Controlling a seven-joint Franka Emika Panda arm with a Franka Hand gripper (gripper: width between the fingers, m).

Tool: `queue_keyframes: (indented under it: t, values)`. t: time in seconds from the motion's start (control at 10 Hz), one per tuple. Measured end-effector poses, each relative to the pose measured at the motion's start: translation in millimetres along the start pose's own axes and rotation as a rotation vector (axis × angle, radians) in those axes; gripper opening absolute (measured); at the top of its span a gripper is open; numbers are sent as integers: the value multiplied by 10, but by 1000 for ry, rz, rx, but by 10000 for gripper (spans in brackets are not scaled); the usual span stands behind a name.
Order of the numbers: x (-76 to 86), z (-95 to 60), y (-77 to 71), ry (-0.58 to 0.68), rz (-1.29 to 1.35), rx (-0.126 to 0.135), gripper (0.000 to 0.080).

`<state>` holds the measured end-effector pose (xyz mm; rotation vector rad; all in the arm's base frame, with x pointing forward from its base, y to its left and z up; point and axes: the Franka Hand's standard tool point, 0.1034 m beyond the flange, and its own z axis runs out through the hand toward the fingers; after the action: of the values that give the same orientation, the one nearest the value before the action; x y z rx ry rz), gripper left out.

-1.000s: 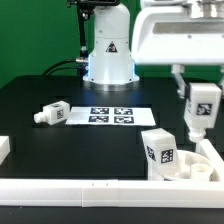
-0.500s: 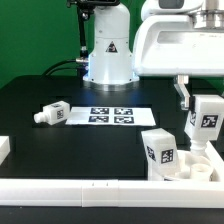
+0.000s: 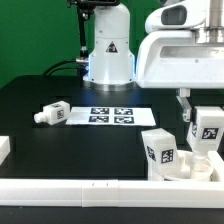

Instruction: Assemble stool

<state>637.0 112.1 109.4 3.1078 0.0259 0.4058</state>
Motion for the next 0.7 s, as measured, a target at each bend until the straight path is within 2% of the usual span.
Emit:
queue_keyframes:
  t: [0.3, 0.7]
  values:
    - [-61, 92, -45, -14, -6, -3, 335]
    - [-53, 112, -85, -6, -10, 0, 335]
